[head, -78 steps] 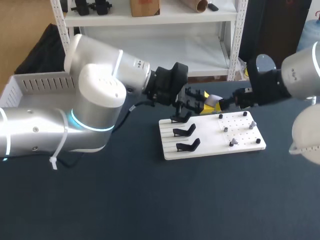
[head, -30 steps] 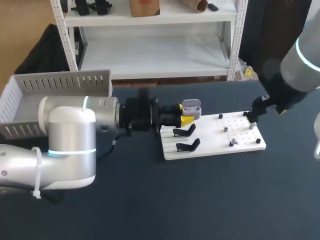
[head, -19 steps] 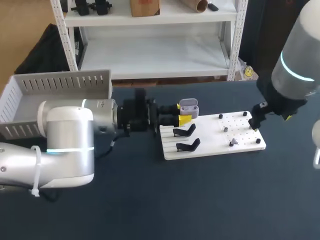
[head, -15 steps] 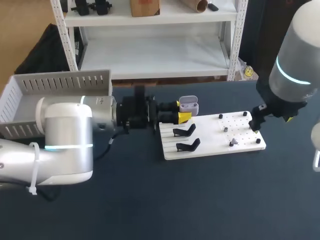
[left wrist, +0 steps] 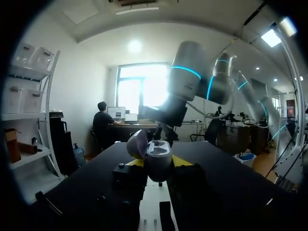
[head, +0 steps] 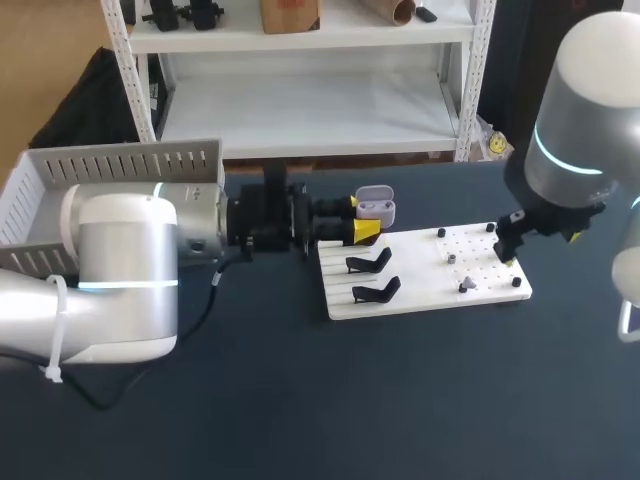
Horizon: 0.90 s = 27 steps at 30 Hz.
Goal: Pick up each earbud case from the left stands, insert the matching earbuds, close the lid, and place the case in the box.
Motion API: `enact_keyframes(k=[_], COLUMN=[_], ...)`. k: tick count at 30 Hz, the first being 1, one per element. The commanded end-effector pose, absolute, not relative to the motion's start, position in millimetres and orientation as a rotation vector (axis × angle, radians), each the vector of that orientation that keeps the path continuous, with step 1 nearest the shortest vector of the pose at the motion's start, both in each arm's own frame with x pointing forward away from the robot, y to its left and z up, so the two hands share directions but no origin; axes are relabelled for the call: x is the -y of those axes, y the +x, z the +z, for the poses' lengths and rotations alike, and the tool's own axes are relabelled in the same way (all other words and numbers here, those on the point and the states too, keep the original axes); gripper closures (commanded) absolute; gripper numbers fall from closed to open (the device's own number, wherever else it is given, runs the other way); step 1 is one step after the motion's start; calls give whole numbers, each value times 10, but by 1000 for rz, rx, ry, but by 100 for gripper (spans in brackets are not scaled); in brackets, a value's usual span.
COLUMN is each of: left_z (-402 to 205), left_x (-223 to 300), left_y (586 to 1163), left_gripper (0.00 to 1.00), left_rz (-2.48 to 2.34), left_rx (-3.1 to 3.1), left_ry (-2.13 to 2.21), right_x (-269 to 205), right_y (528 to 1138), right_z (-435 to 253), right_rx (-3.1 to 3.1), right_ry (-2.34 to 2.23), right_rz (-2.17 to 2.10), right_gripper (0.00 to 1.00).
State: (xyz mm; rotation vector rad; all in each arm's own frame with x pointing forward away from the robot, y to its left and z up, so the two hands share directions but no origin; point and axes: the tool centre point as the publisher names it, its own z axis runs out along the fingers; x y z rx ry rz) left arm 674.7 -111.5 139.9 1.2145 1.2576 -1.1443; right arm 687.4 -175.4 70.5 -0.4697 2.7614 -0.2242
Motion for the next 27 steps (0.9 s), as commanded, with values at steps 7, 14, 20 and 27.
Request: enact_keyframes(k=[7, 14, 20, 27], left_z=[1393, 1393, 1393, 1393], left_x=[1119, 1119, 1119, 1119], left_y=[6736, 6736, 6736, 6736], left_gripper=[100, 100, 100, 100], left_rz=[-1141, -1141, -1141, -1141], left_rx=[-1257, -1257, -1257, -1257], left_ry=[1210, 1210, 1210, 1210], right_x=[1466, 1465, 1526, 1490], right_y=[7046, 7070, 7083, 7092], right_z=[637, 566, 506, 434], right_rx=[-2781, -2801, -2812, -2830], right_ry=[-520, -570, -571, -601], right_rz=[-189, -203, -212, -211], right_gripper=[16, 51, 54, 51])
